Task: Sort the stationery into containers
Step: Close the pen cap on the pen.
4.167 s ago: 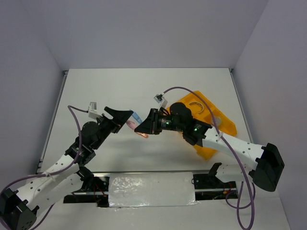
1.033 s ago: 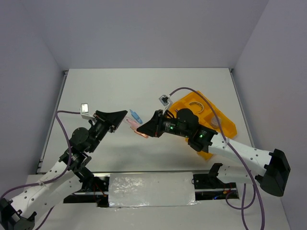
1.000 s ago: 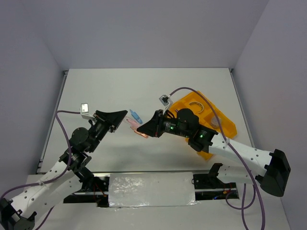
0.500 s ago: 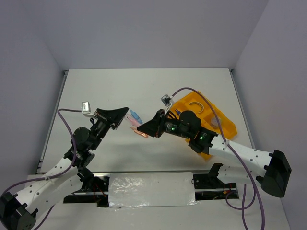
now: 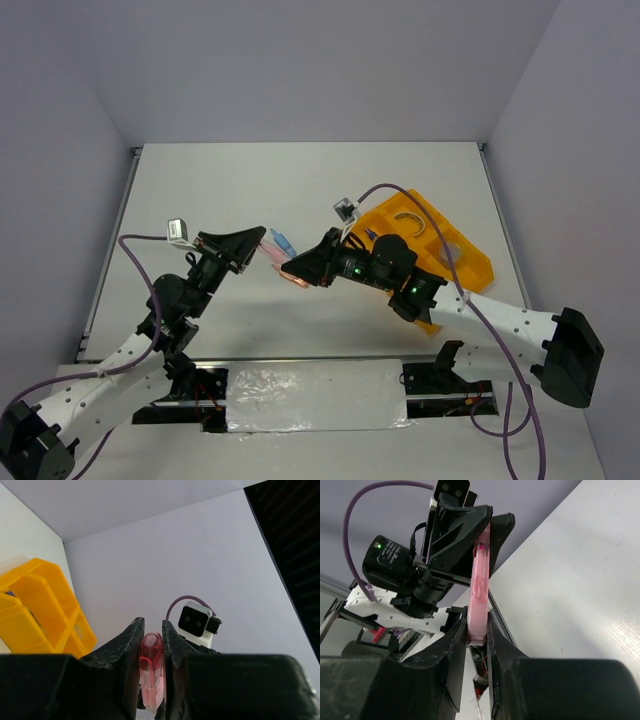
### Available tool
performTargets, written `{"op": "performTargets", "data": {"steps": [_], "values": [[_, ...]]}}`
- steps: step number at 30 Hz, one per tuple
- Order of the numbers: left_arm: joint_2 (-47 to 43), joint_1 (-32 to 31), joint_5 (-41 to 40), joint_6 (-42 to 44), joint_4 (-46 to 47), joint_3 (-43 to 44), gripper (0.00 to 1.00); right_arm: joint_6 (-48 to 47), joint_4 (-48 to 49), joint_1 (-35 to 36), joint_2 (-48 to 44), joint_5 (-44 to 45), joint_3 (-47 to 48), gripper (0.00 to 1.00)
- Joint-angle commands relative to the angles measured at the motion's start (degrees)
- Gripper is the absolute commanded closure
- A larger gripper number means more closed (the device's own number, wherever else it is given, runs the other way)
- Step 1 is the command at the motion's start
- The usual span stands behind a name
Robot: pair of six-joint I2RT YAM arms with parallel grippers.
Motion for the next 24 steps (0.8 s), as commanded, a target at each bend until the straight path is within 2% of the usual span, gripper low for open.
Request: {"op": "performTargets", "data": {"steps": [1,15,20,22,24], "values": [[0.1,-0.1,1.3,1.7,0.4,-1.4,1.0,0.0,9.9,0.6,0.7,2.0,3.0,1.0],[0.0,-0.3,2.8,4.7,-1.5,0.0,1.0,-2.1,6.9,1.1,4.6,3.7,8.2,1.0],[0.7,-0.3,6.1,8.3,-2.8,1.5,1.0,-7.7,-3.6,1.1,10.9,1.7,21.4,1.0],[1.3,-0.7,7.4,9.3,-2.5,1.8,1.0,-9.8,-6.3,0.9,15.3,0.3,28.1,1.0],[0.2,-0.9,7.4,10.4,-2.5,0.6,1.0,-9.6,-7.4,-0.6,17.1,-2.3,30.8,1.0]]}}
